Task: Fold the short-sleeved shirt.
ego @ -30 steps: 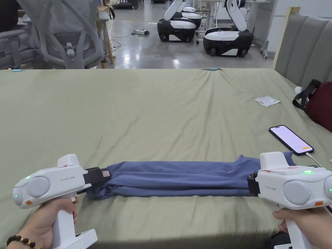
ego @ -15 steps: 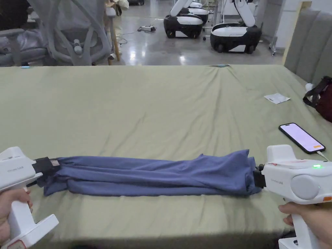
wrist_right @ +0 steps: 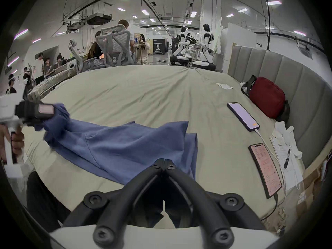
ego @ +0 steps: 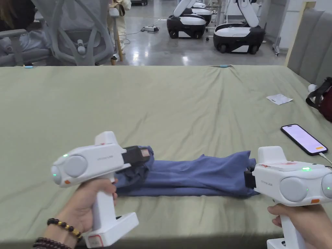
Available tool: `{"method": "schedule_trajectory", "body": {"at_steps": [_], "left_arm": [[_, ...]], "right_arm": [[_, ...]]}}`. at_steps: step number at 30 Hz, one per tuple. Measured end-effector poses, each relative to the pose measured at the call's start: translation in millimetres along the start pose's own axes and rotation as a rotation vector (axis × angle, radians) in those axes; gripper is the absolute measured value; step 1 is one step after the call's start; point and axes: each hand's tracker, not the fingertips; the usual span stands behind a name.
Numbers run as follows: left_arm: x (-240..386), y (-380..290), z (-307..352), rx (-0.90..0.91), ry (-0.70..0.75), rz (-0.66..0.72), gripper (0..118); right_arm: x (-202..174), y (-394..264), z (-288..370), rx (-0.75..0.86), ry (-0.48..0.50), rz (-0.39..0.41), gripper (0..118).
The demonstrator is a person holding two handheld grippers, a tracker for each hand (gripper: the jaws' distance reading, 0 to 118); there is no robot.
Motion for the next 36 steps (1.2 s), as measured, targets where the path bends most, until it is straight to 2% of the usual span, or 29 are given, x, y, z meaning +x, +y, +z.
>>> {"method": "schedule_trajectory", "body": {"at_steps": [2,4,7,8,9,11,12,13,16,17,18,20,21,23,26,33,36], "left_arm": [[-6.4,-9.2,-33.9,-0.095,0.021,0.026,18],[-9.1,-23.2,-57.9,-0.146,0.116,-0.011,18],[-4.6,-28.0,-57.7,-0.094,0.091,-0.015,21],[-3.3,-23.1,-54.0,-0.091,0.090,-0.006,30],[-0.3,-18.2,-46.0,-0.074,0.033,0.004,46],[6.3,-9.5,-28.2,-0.028,-0.067,-0.018,109],[10.0,-4.1,-15.9,0.032,-0.057,-0.032,118],[6.9,3.5,0.1,0.107,-0.049,-0.039,112],[2.2,20.1,42.7,0.160,-0.028,-0.024,118],[-3.6,23.5,54.5,0.162,-0.010,-0.009,113],[5.8,19.3,57.8,0.147,-0.007,-0.001,96],[0.1,14.5,67.1,0.121,0.004,-0.018,21],[-1.4,9.8,67.9,0.104,0.038,-0.059,0],[-14.0,4.9,55.4,0.065,0.109,-0.101,0],[-27.3,-0.5,36.3,0.001,0.065,-0.056,0],[-55.4,5.1,-17.8,-0.064,0.123,-0.041,0],[-42.9,-2.7,-24.4,-0.083,0.097,-0.011,0]], "right_arm": [[3.4,-3.7,3.9,-0.002,0.003,-0.022,0],[7.4,-7.4,6.2,-0.002,0.005,-0.027,0],[13.6,-12.0,9.9,-0.005,0.000,-0.035,0],[15.7,-13.3,10.2,-0.007,-0.002,-0.039,0],[17.0,-14.1,9.8,-0.009,-0.003,-0.042,0],[17.9,-14.4,8.4,-0.012,-0.004,-0.043,0],[17.7,-15.0,8.4,-0.013,-0.003,-0.044,0],[17.5,-15.6,8.6,-0.012,0.001,-0.046,0],[14.4,-16.7,7.7,-0.013,0.015,-0.045,0],[12.2,-17.1,7.2,-0.013,0.019,-0.041,0],[10.3,-17.5,6.9,-0.012,0.023,-0.037,0],[7.1,-17.3,5.3,-0.012,0.034,-0.035,0],[5.2,-17.1,4.3,-0.012,0.040,-0.035,0],[1.8,-16.8,2.3,-0.015,0.048,-0.028,0],[-0.8,-17.1,2.4,-0.019,0.058,-0.019,0],[9.8,-19.7,7.8,-0.021,0.047,-0.021,0],[18.5,-22.4,7.0,-0.030,0.028,-0.030,0]]}}
